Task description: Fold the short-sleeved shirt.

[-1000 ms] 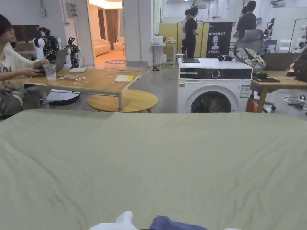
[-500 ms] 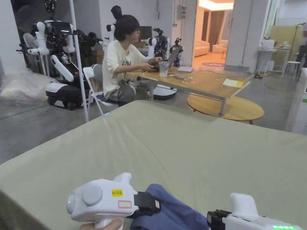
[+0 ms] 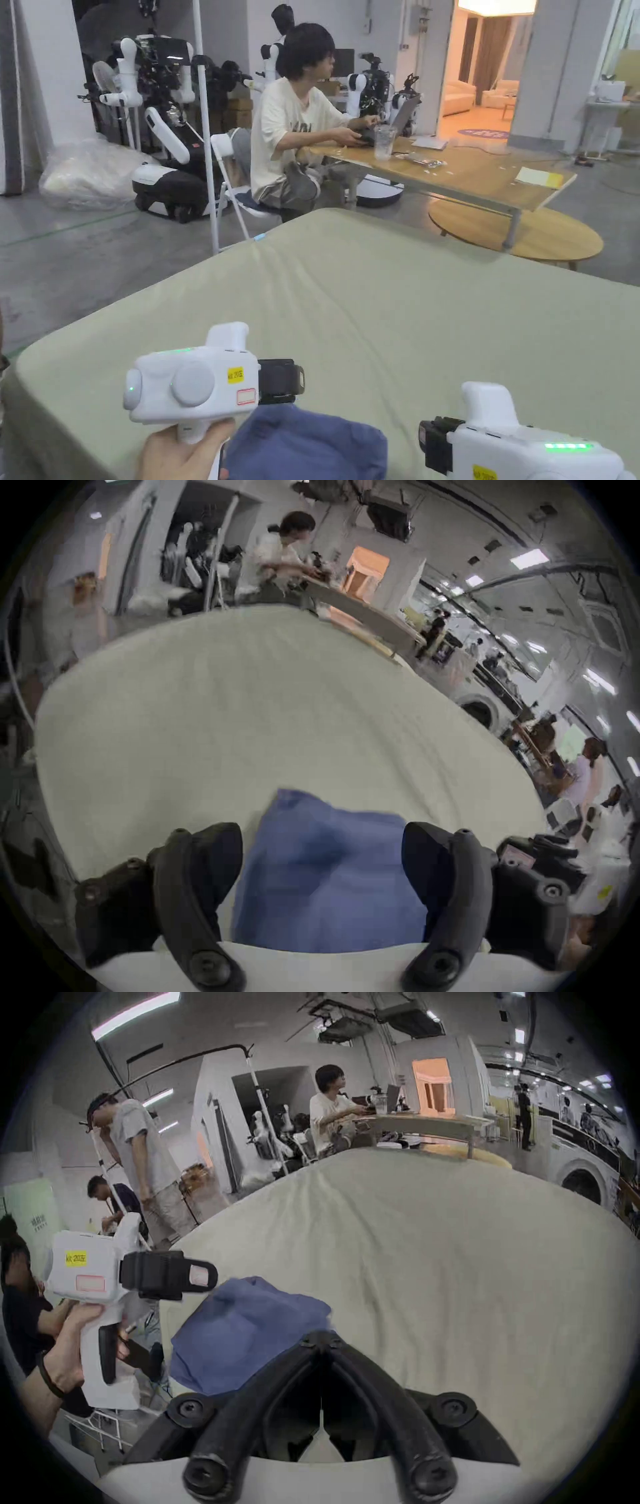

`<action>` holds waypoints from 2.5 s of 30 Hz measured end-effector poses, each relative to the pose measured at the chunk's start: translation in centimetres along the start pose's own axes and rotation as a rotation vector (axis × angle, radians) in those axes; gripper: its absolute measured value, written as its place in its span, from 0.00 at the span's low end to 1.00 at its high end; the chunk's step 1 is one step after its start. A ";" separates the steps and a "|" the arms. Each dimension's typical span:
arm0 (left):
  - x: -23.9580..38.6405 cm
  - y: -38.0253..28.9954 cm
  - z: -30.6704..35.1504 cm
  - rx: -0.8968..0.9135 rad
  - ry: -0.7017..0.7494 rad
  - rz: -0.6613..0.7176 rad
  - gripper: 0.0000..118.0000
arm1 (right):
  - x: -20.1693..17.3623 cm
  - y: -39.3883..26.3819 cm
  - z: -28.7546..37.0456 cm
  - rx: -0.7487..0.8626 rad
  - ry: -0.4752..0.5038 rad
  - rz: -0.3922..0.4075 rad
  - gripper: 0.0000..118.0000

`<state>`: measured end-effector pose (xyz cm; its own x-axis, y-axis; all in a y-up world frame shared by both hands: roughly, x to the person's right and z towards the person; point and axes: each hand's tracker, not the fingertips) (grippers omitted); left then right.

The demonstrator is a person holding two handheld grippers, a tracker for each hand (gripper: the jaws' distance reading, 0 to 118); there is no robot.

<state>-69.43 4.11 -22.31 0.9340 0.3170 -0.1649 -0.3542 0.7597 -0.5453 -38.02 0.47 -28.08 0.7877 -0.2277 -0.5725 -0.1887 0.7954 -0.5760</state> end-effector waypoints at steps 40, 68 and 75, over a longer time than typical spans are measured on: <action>36.5 -11.1 15.5 0.444 -0.348 -0.526 0.00 | 15.3 -10.0 38.7 0.448 -0.598 -0.073 0.00; 36.9 -14.9 19.1 0.487 -0.231 -0.554 0.90 | 9.1 -11.9 38.6 0.489 -0.755 -0.032 0.95; 35.7 -15.3 19.9 0.497 -0.240 -0.523 0.90 | 8.3 -11.5 39.2 0.493 -0.737 -0.021 0.95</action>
<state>-31.59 15.07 -3.47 0.9701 -0.0833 0.2280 0.0992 0.9933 -0.0589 -6.33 11.45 -3.28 0.9977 0.0393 0.0552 -0.0295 0.9854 -0.1675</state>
